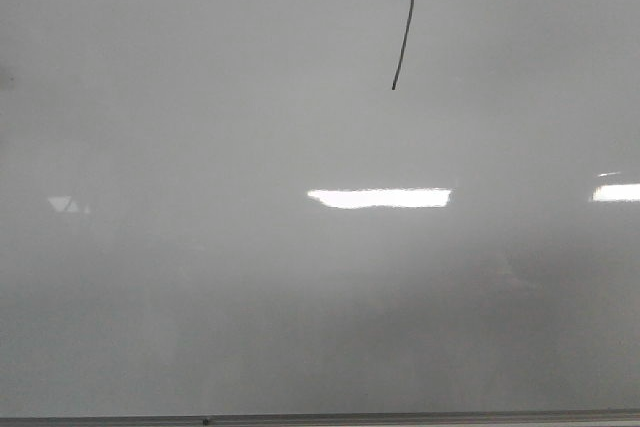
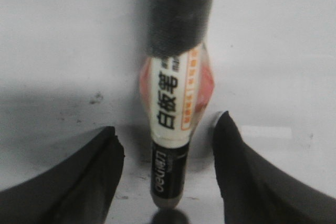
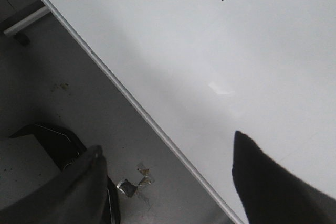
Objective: Write number 7 on whiteboard
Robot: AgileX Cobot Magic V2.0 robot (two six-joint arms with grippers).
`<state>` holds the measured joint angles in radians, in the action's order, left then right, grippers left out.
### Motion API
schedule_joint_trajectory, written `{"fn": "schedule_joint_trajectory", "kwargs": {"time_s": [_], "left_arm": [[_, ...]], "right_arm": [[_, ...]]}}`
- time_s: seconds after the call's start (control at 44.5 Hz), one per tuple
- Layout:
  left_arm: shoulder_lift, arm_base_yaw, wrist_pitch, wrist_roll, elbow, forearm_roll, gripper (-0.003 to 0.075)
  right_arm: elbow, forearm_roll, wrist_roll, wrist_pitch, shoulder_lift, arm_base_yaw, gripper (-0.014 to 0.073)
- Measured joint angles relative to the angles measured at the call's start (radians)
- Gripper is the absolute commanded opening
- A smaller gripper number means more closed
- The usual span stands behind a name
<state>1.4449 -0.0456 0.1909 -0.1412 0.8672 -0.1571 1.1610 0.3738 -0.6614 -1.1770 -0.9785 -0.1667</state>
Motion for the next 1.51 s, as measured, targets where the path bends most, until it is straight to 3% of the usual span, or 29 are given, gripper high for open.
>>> {"fn": "schedule_joint_trajectory", "kwargs": {"time_s": [0.112,0.36,0.45,0.675,0.945,1.26,1.372,1.507], "left_arm": [[-0.037,0.000,0.073,0.000,0.021,0.027,0.0408],[-0.228,0.000,0.302,0.000,0.095,0.041,0.0408],[-0.320,0.000,0.378,0.000,0.101,0.034,0.0408],[-0.543,0.009,0.512,-0.038,0.094,-0.034,0.0408],[-0.800,0.159,0.659,-0.081,0.024,-0.033,0.0408],[-0.995,0.163,0.733,0.033,-0.054,0.051,0.0408],[-0.999,0.163,0.738,0.040,-0.059,0.052,0.0374],[-0.999,0.163,0.739,0.041,-0.061,0.052,0.0207]], "right_arm": [[0.000,-0.056,0.100,0.004,0.009,0.014,0.0530],[0.000,-0.233,0.461,-0.007,0.115,0.030,0.0530],[-0.005,-0.257,0.517,-0.011,0.178,0.030,0.0530],[-0.085,-0.263,0.541,-0.011,0.341,0.030,0.0530],[-0.231,-0.277,0.550,-0.008,0.489,0.030,0.0530],[-0.285,-0.320,0.583,-0.008,0.564,0.030,0.0524],[-0.287,-0.323,0.585,-0.008,0.565,0.030,0.0421],[-0.287,-0.324,0.585,-0.008,0.565,0.030,0.0174]]}}
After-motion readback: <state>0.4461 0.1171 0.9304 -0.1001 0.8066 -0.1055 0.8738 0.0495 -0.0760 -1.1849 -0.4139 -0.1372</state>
